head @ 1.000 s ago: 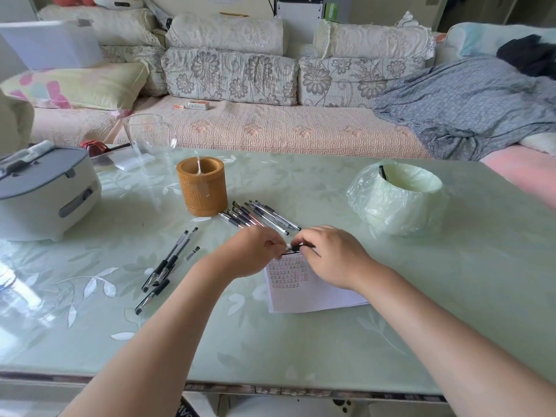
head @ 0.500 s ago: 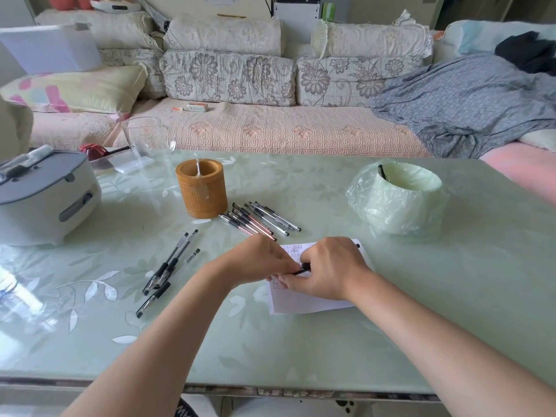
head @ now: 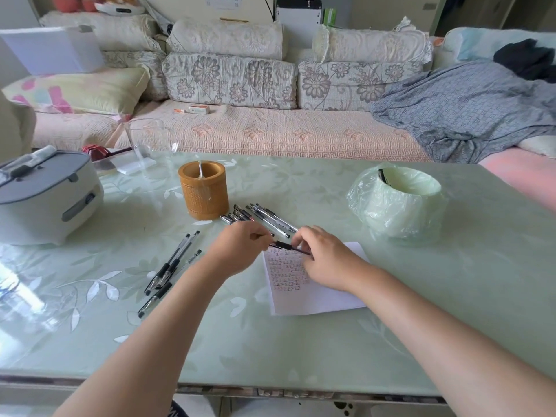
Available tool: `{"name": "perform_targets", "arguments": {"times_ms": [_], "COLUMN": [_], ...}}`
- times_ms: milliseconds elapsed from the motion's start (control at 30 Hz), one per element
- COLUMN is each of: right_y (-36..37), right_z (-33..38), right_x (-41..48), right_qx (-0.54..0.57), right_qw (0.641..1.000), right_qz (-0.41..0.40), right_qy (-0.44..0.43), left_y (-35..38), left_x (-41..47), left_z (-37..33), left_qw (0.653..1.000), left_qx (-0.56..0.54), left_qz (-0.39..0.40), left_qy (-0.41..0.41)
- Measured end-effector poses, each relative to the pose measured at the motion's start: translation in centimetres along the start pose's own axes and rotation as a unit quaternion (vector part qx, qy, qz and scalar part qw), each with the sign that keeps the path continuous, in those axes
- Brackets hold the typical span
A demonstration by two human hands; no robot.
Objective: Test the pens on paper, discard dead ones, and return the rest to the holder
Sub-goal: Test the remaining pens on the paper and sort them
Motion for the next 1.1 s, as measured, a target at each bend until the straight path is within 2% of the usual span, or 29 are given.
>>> {"name": "perform_targets", "arguments": {"times_ms": [100,167,333,433,600,700,867,1100], "right_y": [-0.3,-0.6,-1.9,-2.5,-2.2,-1.7,0.1,1.4], "right_z": [-0.4,-0.6,-1.6,-2.2,-3.1,-3.8,-4.7,-3.9], "right_x": [0.8,1.4,2.5,3.4,5.1,5.9,7.4,7.7], "right_qx": [-0.013,-0.024,-0.046,-0.058,-0.07,-0.079,-0.087,-0.112], "right_qw": [1.0,0.999,0.991,0.982,0.975,0.973,0.981,0.989], "right_qz": [-0.01,-0.022,-0.107,-0.158,-0.189,-0.192,-0.145,-0.075], "right_qy": [0.007,0.014,0.064,0.087,0.094,0.101,0.099,0.057], "left_y": [-1.1,-1.9,-3.7,-4.2,-4.2,-3.6,-2.0,-1.9], "left_x": [-0.4,-0.8,-1.6,-2.1,-2.1,-1.6,-1.0,-0.9], "left_z": [1.2,2.6,6.2,7.2,7.8,7.5,5.6,3.6], "left_qw": [0.999,0.995,0.952,0.925,0.927,0.942,0.96,0.98], "left_qx": [0.022,0.091,0.286,0.357,0.349,0.313,0.276,0.198], "left_qz": [-0.029,-0.051,-0.086,-0.077,-0.054,-0.04,-0.016,-0.032], "left_qy": [0.01,0.001,-0.062,-0.107,-0.129,-0.115,-0.05,-0.006]}}
Point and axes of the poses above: each hand's wrist, its own x-axis towards the middle knuckle, its own y-axis out of the palm, z = x × y, the point moved 8 cm from there along x, towards the middle knuckle, and after that the axes turned 2 degrees about z, right-handed, at the moved point
